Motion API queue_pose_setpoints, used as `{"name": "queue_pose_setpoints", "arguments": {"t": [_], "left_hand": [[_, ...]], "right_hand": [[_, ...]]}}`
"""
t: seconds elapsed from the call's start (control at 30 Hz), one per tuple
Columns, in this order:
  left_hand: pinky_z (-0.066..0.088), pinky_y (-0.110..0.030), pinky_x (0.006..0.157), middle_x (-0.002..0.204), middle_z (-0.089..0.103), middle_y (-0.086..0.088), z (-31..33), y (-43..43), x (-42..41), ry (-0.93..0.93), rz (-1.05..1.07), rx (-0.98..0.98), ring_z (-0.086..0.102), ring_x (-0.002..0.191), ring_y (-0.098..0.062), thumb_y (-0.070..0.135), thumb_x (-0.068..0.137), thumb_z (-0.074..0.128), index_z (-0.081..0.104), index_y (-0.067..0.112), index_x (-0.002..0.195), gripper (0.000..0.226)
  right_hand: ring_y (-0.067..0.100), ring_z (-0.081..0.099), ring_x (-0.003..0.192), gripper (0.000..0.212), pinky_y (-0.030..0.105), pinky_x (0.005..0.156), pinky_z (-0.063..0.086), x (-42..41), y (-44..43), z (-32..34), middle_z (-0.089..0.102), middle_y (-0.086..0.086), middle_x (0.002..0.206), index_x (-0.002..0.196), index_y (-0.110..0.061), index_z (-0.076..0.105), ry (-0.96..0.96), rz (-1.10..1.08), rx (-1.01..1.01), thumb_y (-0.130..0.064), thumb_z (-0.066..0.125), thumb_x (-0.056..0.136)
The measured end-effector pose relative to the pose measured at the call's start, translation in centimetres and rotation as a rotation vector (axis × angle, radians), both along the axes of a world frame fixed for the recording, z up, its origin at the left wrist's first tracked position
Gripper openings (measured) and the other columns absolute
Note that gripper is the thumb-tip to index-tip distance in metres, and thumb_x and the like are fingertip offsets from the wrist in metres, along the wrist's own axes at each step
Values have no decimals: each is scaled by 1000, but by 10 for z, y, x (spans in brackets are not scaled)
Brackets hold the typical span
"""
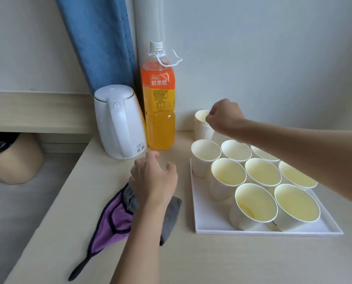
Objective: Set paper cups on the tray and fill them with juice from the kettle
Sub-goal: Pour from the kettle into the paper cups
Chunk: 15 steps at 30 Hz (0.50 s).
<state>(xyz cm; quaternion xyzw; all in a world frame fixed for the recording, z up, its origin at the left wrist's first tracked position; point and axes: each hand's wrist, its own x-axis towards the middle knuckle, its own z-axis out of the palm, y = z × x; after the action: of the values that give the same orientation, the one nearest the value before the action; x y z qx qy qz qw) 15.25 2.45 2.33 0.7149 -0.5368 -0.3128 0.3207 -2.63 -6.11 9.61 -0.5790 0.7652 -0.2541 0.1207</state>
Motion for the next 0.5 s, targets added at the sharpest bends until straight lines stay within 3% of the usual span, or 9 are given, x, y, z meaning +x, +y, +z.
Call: {"name": "queue_pose_setpoints", "arguments": {"t": [0.1, 0.17, 0.27, 0.4, 0.5], "left_hand": [[42, -54, 112, 142, 53, -7, 7, 0, 22, 196, 106, -80, 51, 128, -35, 26, 96, 61, 54, 26, 131, 35], [46, -53, 109, 138, 55, -6, 11, 3, 35, 272, 153, -148, 54, 126, -33, 21, 94, 62, 55, 25, 130, 36], [49, -40, 103, 132, 58, -3, 18, 2, 49, 380, 189, -229, 56, 121, -23, 9, 97, 58, 55, 20, 134, 38], [42, -28, 89, 126, 59, 0, 17, -2, 67, 484, 217, -210, 57, 108, -19, 6, 99, 52, 53, 26, 124, 32], [38, -27, 87, 129, 58, 0, 16, -5, 76, 506, 186, -162, 58, 111, -21, 8, 101, 49, 52, 21, 137, 38]], "right_hand": [[21, 57, 75, 19, 24, 55, 43, 46, 22, 13, 66, 8, 92, 102, -7, 69, -115, 181, 69, -17, 58, 91], [19, 56, 76, 23, 25, 57, 41, 79, 28, 17, 63, 4, 90, 106, -9, 66, -217, 259, 127, -27, 60, 92], [22, 52, 83, 26, 27, 63, 41, 122, 29, 23, 52, 0, 83, 97, -14, 57, -400, 284, 174, -40, 58, 94], [25, 49, 103, 50, 35, 82, 41, 165, 20, 30, 51, 3, 115, 125, -14, 48, -614, 256, 242, -48, 62, 92], [24, 49, 104, 49, 35, 83, 40, 185, 8, 31, 51, 5, 116, 120, -15, 43, -723, 212, 244, -41, 69, 89]]}}
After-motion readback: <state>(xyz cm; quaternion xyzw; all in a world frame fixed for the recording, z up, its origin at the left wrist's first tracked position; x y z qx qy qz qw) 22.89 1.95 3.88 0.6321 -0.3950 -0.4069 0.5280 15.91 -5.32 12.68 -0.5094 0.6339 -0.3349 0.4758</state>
